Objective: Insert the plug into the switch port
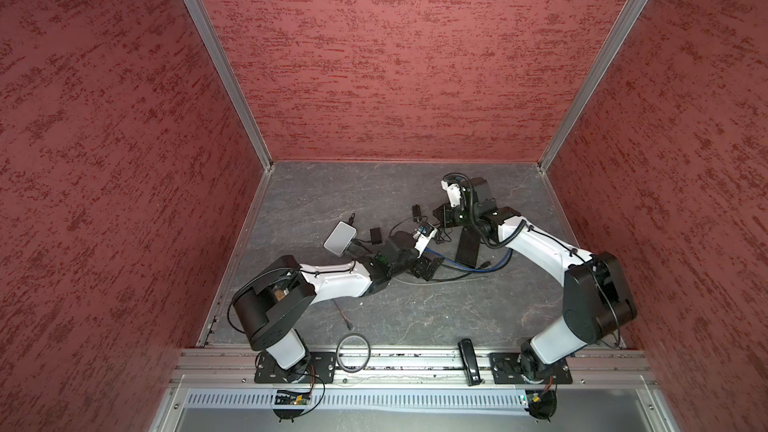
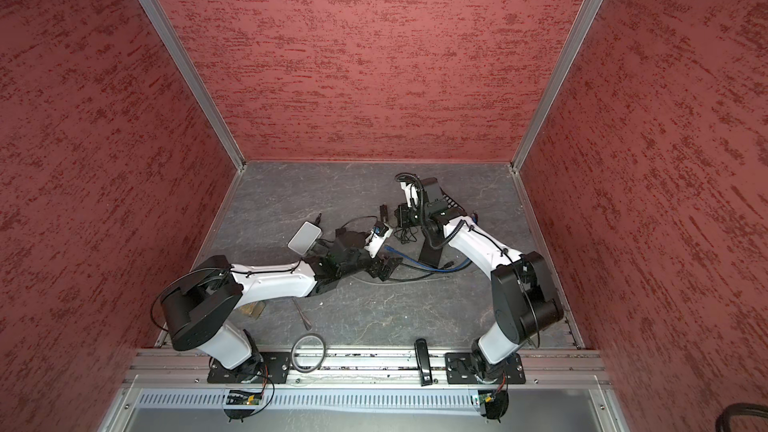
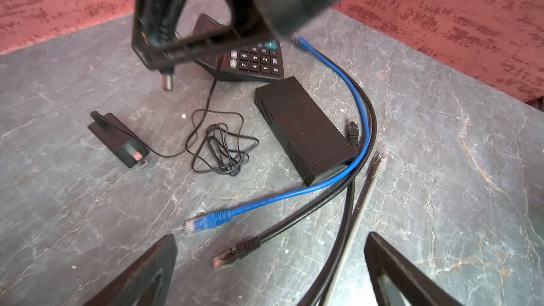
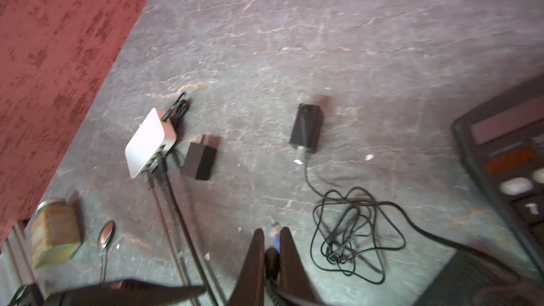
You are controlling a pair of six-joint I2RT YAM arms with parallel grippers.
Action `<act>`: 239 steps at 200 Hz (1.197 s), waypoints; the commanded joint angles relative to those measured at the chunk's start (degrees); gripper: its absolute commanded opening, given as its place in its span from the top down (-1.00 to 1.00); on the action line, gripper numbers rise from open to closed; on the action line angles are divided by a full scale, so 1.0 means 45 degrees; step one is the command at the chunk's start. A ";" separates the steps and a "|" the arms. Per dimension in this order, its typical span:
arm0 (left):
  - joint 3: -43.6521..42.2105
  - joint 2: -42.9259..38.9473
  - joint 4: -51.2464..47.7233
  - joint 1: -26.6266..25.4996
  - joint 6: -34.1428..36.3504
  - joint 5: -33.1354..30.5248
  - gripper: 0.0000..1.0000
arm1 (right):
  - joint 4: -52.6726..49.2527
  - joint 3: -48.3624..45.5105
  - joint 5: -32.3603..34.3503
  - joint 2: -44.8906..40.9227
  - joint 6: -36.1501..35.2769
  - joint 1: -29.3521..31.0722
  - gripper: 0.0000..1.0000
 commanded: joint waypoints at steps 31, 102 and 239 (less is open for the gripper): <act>0.2030 0.1466 -0.2357 -0.0781 -0.1267 -0.0541 -0.98 | -0.0002 0.0697 0.0377 0.0774 -0.0312 -0.1065 0.94; 0.5214 0.3672 -0.5126 -0.0883 -0.2798 -0.0236 -0.91 | 0.0750 0.0796 0.0163 0.1689 -0.0269 -0.2172 0.94; 1.0282 0.7312 -0.8680 -0.1297 -0.3325 -0.0700 -0.91 | 0.0964 0.1226 0.0539 0.2624 -0.0735 -0.3073 0.95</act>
